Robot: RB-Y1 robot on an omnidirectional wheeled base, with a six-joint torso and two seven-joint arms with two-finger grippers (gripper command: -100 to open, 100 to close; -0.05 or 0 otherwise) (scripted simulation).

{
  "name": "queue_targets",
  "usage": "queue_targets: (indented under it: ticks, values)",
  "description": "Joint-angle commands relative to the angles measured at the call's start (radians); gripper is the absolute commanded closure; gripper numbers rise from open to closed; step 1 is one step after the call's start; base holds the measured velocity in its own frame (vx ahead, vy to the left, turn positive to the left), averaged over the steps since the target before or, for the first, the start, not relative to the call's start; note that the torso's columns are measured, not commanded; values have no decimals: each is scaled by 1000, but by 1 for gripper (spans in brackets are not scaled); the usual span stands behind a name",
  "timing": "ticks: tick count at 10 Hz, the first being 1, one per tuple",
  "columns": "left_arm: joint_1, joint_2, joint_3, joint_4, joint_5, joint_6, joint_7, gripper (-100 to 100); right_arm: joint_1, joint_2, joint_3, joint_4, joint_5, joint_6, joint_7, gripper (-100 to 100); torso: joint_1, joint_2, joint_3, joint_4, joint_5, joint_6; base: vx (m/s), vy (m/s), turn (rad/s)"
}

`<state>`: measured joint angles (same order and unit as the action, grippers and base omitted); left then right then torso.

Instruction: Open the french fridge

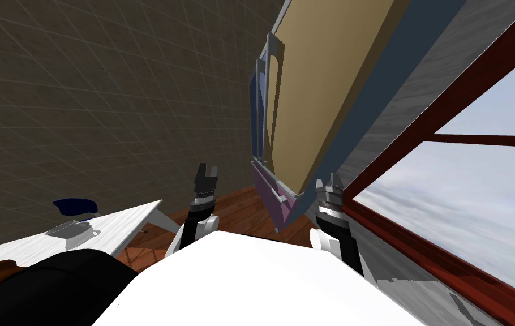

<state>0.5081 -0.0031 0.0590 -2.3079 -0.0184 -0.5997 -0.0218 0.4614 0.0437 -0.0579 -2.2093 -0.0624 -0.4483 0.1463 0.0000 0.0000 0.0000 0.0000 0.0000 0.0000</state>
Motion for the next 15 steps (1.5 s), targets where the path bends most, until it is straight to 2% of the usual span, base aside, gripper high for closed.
queue_targets:
  ticks: [1,9,10,12,13,14,15]
  values:
    - [0,0,0,0,0,0,0,0,0,0,0,0,0,0,0,0,0,40,-82,41,0,0,0,0,0]
    - [0,0,0,0,0,0,0,0,0,0,0,0,0,0,0,0,0,618,-1234,617,0,0,0,0,0]
    - [0,0,0,0,0,0,0,0,-12,-49,-1,23,11,-18,45,-100,0,691,-1382,691,0,0,-3,15,46]
    - [0,0,0,0,0,0,0,0,-29,-95,-2,58,28,-44,99,-100,1,735,-1470,734,0,0,-20,27,54]
    - [0,0,0,0,0,0,0,0,-29,-95,-2,58,28,-44,112,-100,1,738,-1475,737,0,0,-17,20,19]
    - [0,0,0,0,0,0,0,0,-40,-118,-3,81,38,-60,149,-100,0,738,-1476,738,0,0,-14,19,46]
    - [0,0,0,0,0,0,0,0,-40,-118,-3,81,38,-60,154,-100,0,738,-1476,738,0,0,-10,14,23]
